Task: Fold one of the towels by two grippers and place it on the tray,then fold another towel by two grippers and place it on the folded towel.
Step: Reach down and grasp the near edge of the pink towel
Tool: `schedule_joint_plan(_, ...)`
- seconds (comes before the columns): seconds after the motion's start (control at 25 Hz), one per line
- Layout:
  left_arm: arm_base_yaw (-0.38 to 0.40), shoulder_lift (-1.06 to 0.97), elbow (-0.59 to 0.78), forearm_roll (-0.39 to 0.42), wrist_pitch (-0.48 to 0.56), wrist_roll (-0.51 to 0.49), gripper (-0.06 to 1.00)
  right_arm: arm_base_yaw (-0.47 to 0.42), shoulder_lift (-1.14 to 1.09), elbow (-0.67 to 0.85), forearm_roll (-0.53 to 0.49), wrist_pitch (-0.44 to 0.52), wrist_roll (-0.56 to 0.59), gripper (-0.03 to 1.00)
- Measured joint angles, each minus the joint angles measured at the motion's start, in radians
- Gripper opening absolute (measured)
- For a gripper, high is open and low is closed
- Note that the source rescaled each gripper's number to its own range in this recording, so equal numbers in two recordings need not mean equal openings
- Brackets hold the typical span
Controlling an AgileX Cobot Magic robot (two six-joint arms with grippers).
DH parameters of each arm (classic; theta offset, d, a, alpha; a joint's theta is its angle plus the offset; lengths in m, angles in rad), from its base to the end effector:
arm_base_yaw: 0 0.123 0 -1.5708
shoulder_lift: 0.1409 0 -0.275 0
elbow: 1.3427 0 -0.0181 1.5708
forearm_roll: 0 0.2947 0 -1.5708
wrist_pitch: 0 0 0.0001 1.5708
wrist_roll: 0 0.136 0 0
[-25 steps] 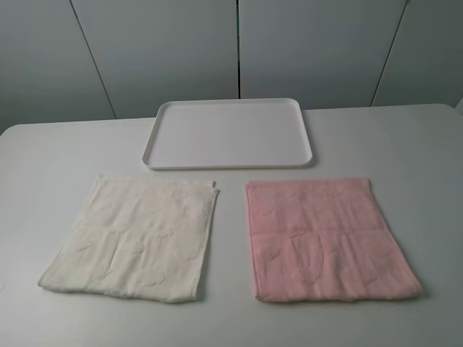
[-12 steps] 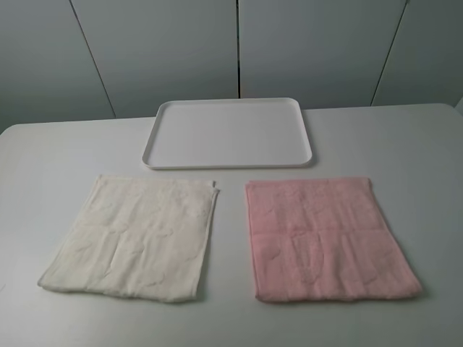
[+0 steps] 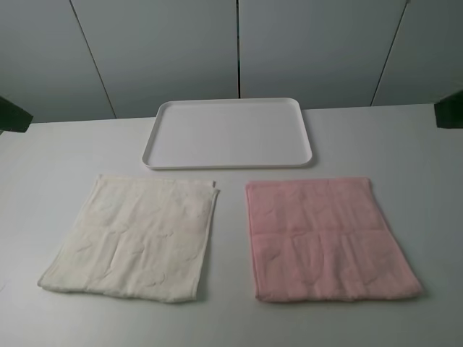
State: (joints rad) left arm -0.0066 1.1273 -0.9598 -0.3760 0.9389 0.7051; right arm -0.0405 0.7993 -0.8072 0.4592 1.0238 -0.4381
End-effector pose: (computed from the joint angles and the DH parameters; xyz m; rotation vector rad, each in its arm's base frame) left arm 0.2848 -0.0422 0.2717 0.7081 2.3987 -0.1928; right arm 0.2116 0.0430 0.2941 -0.3430 2.3711 0.3693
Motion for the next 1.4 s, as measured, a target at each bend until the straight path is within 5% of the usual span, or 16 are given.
schedule_joint_plan(0.36, -0.382, 0.335, -0.143, 0.1, -0.065, 0.002, 0.92, 0.0, 0.355, -0.159, 0.066, 0.029, -0.199, 1.0)
schedule_joint_plan(0.76, -0.814, 0.694, -0.332, 0.266, -0.039, -0.023, 0.92, 0.0, 0.407, -0.163, -0.179, 0.09, -0.212, 1.0)
schedule_joint_plan(1.12, -1.035, 0.891, -0.371, 0.292, -0.049, -0.047, 0.92, 0.0, 0.407, -0.161, -0.33, 0.129, -0.306, 1.0)
schedule_joint_plan(1.4, -1.082, 0.932, -0.372, 0.294, -0.057, -0.067, 0.92, 0.0, 0.407, -0.13, -0.345, 0.133, -0.45, 1.0)
